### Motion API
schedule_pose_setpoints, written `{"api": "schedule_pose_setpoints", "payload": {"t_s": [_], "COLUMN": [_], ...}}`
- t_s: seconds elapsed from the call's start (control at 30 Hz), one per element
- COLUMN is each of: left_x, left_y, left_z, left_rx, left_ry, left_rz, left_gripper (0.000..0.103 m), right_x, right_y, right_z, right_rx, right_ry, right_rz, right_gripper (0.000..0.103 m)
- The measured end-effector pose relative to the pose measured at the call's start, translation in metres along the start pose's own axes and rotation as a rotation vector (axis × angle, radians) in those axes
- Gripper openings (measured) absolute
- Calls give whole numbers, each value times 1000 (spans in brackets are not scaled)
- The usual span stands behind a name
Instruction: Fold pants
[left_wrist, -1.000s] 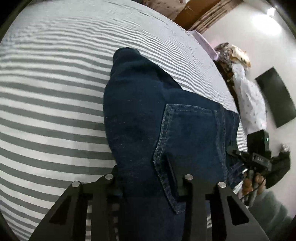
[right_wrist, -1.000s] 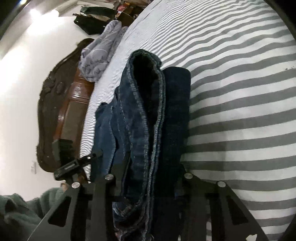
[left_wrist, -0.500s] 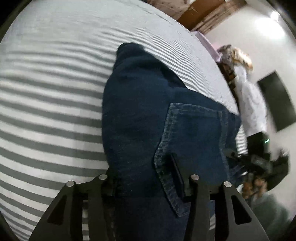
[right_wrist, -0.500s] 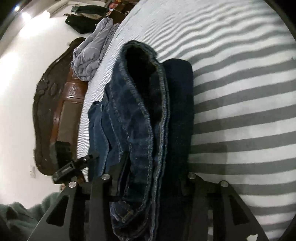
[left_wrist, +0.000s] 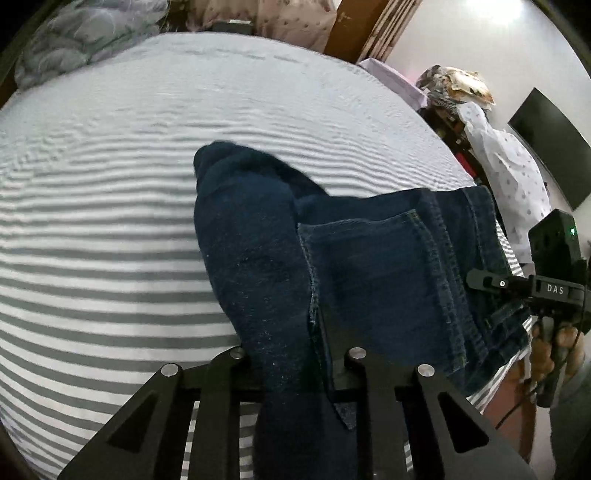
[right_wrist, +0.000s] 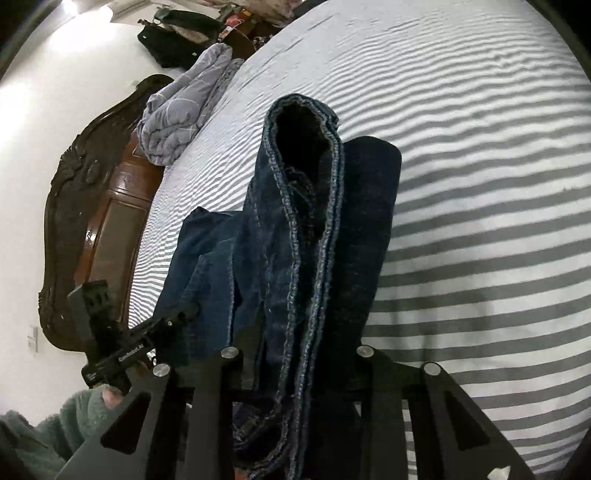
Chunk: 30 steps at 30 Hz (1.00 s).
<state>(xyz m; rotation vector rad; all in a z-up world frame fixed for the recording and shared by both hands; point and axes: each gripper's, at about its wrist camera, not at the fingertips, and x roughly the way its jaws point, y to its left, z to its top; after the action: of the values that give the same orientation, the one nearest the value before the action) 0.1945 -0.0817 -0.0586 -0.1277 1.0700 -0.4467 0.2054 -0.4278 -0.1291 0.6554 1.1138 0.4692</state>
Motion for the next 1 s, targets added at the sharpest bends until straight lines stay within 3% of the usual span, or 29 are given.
{"api": "schedule_pose_setpoints", "payload": {"t_s": [0.27,0.53,0.77,1.0], "left_x": [-29,-34,-17,11], "left_y": [27,60,96,131], "left_z": [28,66,108,121], "left_rx": [3,9,-2,-33], "left_ry": [-64,-113,-144,-137], "left_rz": [28,79,142,156], "left_gripper": [20,20,20,20], "right_x": [5,29,70,118], "right_y": [22,52,71,78], "right_z": [11,50,101,142], "right_rx": [-16,-54,-82,-120], "right_ry": [-9,-6,22,61], "right_rz": [44,82,98,89], "right_gripper": [25,25,25,25]}}
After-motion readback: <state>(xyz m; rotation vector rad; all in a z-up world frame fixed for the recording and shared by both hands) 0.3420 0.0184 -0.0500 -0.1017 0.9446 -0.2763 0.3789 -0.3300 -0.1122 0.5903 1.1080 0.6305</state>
